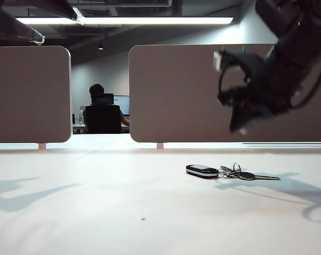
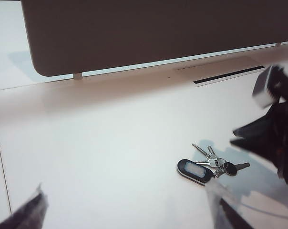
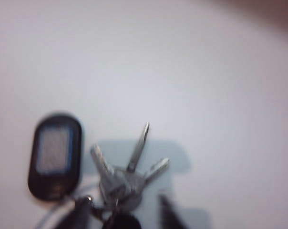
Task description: Hang the bunch of keys on the hook.
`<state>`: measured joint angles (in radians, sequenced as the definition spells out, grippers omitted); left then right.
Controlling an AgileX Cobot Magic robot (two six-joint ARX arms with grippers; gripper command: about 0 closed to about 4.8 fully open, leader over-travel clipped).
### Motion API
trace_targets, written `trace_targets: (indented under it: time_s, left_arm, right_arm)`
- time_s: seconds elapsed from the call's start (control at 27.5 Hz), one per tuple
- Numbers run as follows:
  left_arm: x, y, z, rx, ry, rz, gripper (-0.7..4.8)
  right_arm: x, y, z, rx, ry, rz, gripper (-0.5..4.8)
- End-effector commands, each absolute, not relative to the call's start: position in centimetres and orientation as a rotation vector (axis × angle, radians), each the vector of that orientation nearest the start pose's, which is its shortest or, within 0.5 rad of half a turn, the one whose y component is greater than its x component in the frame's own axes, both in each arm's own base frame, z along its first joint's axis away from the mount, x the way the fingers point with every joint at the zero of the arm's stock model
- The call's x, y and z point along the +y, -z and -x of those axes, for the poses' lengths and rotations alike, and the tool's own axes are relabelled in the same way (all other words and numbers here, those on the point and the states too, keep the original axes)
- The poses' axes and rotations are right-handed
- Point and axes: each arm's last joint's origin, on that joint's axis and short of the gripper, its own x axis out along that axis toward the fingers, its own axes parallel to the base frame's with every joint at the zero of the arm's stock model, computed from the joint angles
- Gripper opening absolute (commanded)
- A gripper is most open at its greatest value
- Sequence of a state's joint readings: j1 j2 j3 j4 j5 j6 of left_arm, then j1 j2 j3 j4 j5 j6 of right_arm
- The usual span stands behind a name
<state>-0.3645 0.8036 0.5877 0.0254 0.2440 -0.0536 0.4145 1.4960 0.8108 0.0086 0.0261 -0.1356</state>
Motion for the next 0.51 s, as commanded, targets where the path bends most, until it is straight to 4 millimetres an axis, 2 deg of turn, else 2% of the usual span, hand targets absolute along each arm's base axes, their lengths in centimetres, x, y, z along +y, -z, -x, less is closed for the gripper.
trace_targets:
  time_s: [0.04, 0.51]
  left_arm:
    - [-7.2, -28.4, -16.8, 0.196, 0.610, 0.041, 4.79]
    - [-7.2, -28.4, -16.8, 0.197, 0.606, 0.040, 4.79]
  right_arm:
    - [12.1, -18.8, -27.8, 0.680, -0.417, 0.281, 2.09]
    - [12.6, -15.0, -28.9, 0.781, -0.419, 0.296, 2.12]
